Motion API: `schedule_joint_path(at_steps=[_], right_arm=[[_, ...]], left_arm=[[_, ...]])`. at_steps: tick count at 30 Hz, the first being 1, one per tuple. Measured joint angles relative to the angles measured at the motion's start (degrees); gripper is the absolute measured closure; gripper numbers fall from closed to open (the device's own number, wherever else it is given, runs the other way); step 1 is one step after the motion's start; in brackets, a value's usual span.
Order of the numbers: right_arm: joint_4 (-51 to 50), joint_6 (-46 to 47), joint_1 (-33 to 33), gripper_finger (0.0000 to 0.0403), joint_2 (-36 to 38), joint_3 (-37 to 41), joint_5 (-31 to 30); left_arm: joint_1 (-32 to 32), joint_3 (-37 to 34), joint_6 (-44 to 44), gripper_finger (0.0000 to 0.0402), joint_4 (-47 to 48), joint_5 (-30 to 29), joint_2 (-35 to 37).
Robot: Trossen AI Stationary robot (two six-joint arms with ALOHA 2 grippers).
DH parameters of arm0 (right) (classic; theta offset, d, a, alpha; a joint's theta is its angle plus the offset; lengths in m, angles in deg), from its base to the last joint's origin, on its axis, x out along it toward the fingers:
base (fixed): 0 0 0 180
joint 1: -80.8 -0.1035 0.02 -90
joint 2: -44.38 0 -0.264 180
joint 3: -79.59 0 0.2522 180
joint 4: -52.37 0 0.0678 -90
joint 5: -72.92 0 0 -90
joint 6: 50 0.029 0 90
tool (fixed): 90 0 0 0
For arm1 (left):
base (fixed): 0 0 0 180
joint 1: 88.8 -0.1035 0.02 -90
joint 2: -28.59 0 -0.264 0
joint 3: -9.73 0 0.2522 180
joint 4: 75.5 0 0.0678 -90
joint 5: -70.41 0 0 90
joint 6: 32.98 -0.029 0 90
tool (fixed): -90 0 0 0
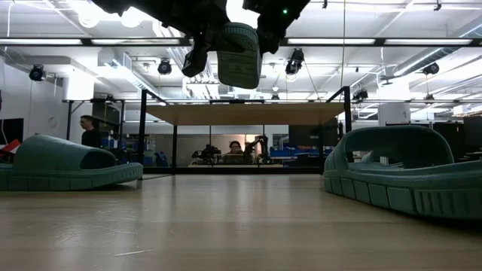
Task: Pick and place slides into the shelf
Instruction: Put the green slide on the shelf
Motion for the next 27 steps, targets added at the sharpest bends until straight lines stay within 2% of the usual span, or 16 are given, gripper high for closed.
schedule_joint_path(at_steps=[4, 5, 8, 15, 19, 24, 27], right_arm=[[-1.22, -0.20, -0.02, 0.0373, 0.01, -0.02, -0.69], [-1.43, -0.25, -0.02, 0.0382, 0.01, -0.02, -0.69], [-1.31, -0.63, -0.02, 0.0389, 0.02, -0.02, -0.76], [-2.03, -1.95, 0.04, 0.0393, 0.29, 0.03, -1.84], [-2.61, -2.61, 0.09, 0.0393, 0.57, 0.08, -2.07], [-4.02, -3.01, 0.09, 0.0394, 1.39, 0.09, -2.26], [-6.92, -3.99, 0.09, 0.0394, 1.82, 0.17, -2.67]], left_arm=[[0.00, 0.00, -0.08, 0.0358, -0.07, 0.25, 0.00], [0.00, 0.00, -0.01, 0.0358, -0.07, 0.37, -0.02], [0.00, 0.00, 2.43, 0.0347, -0.12, 0.40, -0.04], [-0.04, -0.22, 11.39, 0.0225, -0.52, -0.40, 1.74], [-0.04, -0.80, 15.85, 0.0175, 3.90, -0.37, 5.20], [-0.04, -2.83, 22.78, 0.0149, 9.51, 1.43, 12.01], [-0.09, -4.20, 28.51, 0.0146, 14.32, 5.02, 17.08]])
